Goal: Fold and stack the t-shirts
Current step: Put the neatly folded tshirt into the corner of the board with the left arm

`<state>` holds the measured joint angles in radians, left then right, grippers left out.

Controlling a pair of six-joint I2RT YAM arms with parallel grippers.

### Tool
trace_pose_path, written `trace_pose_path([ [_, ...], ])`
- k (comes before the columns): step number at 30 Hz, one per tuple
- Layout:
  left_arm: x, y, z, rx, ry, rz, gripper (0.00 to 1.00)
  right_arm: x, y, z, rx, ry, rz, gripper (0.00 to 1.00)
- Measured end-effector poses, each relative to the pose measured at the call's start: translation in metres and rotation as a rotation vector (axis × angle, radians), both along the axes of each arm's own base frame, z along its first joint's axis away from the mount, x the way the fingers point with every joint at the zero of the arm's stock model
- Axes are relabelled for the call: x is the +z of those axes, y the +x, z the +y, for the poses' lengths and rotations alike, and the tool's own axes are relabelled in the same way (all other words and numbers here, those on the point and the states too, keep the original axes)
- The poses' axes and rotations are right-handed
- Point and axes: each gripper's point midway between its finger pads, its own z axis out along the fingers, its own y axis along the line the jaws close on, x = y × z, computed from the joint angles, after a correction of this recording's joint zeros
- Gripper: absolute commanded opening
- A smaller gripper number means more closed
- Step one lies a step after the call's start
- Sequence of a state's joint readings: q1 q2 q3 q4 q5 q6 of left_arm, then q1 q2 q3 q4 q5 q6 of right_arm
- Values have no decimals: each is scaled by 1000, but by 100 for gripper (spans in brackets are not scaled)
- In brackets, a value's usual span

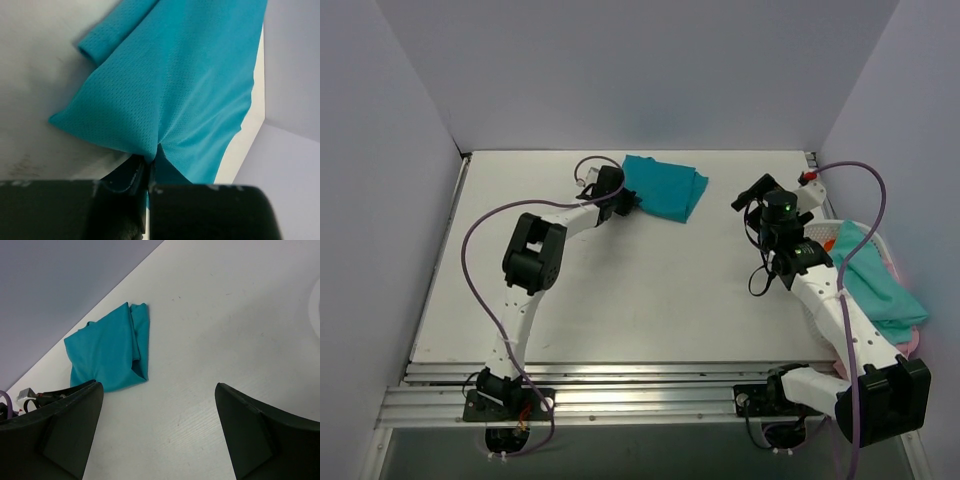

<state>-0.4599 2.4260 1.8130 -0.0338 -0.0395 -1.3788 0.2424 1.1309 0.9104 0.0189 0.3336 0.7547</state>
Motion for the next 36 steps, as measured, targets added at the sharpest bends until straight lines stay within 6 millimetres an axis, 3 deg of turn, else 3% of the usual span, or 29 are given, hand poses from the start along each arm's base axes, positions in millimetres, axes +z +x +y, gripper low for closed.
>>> trace_pose_path([
  [2,-1,5,11,15,8,1,2,1,0,0,0,1,-3,89],
  [5,-1,15,46,56,31,7,2,1,0,0,1,2,-4,89],
  [8,0,19,104,130,62,24,2,-1,-1,2,8,6,-1,89],
  [15,5,23,265,343,173,66,2,-3,1,8,33,34,-12,89],
  [22,19,11,368,465,246,91,2,-10,0,13,49,56,-7,89],
  [26,16,-1,422,529,278,120,2,-10,1,14,55,59,-9,89],
  [27,15,-6,435,542,286,130,5,-10,1,14,55,60,-11,89],
  [29,16,-13,460,564,304,144,39,-9,1,14,56,60,-12,89],
  [30,17,-15,470,573,310,145,61,-9,1,14,56,60,-13,89],
  [31,20,-16,479,580,312,142,97,-9,1,14,56,60,-14,89],
  [36,34,-20,486,586,326,135,94,-11,2,14,57,57,-10,88],
])
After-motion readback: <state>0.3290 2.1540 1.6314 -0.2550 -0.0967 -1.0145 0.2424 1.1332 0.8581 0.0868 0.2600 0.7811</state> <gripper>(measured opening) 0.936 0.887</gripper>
